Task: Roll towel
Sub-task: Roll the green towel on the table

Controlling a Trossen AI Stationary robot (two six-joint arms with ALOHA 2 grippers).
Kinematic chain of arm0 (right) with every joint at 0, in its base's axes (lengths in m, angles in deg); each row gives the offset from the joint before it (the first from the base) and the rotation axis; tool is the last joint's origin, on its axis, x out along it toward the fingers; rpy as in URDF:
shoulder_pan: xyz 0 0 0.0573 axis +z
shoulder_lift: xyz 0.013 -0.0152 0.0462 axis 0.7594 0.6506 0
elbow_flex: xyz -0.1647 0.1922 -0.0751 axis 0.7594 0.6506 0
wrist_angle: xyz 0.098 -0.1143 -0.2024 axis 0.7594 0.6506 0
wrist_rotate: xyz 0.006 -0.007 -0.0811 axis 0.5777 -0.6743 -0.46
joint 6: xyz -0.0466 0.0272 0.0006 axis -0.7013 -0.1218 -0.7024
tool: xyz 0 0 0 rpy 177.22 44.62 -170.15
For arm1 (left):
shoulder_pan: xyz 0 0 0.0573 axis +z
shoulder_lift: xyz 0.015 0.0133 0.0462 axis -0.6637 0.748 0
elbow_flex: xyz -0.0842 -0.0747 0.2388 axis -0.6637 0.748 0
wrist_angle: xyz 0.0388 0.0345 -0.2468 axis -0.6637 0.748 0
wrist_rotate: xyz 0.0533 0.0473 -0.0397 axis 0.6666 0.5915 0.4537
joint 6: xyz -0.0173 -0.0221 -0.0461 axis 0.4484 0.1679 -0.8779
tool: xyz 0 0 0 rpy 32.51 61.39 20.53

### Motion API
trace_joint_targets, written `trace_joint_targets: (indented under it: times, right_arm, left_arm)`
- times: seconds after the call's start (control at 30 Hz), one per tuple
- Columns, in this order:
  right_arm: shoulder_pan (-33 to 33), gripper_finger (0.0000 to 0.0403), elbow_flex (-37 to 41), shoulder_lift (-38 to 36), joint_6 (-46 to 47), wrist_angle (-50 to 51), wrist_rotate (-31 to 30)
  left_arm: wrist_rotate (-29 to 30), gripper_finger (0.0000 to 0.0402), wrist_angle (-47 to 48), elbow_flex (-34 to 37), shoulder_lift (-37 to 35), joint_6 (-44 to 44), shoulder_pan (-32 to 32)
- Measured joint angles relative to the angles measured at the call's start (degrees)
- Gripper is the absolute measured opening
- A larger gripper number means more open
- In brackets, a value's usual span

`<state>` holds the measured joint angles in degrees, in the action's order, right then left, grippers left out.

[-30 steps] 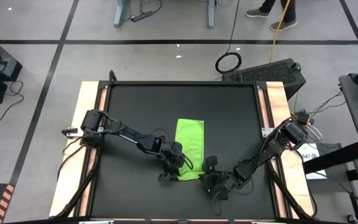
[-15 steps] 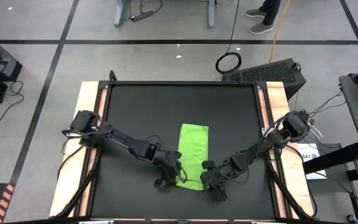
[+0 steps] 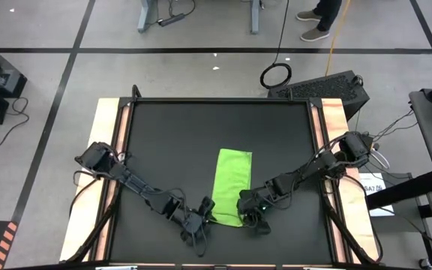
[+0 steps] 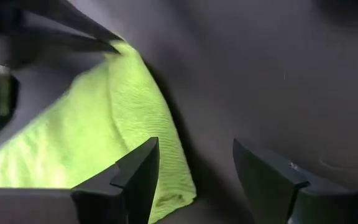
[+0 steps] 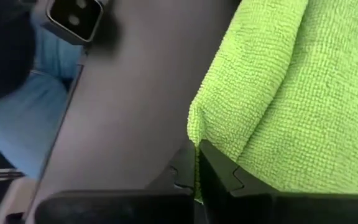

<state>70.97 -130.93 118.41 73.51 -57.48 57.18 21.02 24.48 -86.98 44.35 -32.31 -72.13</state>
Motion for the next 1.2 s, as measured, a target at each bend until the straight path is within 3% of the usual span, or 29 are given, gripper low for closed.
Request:
trace_joint_targets:
  times: [0.2, 0.53, 0.7, 0.97, 1.2]
  right_arm:
    - [-2.2, 0.0000, 0.0, 0.0, 2.0, -2.5, 5.1]
    - [-3.3, 0.0003, 0.0, -0.1, 3.9, -2.9, 9.3]
    - [-3.5, 0.0016, 0.0, -0.1, 4.1, -2.9, 9.4]
    - [-3.5, 0.0038, 0.0, -0.1, 3.6, -2.9, 9.2]
    - [-3.5, 0.0112, 0.0, -0.2, 2.5, -2.7, 9.1]
  left_arm:
    - [3.6, 0.0212, -1.6, 0.0, 3.6, -1.1, 0.4]
    - [3.5, 0.0201, -1.7, -0.2, 4.9, -12.3, 2.4]
    - [3.5, 0.0150, -1.3, -0.1, 5.0, -12.6, 2.7]
    - [1.4, 0.0017, -0.8, -0.1, 5.0, -13.6, 3.8]
    - [-1.3, 0.0010, -0.8, 0.0, 5.0, -15.4, 5.0]
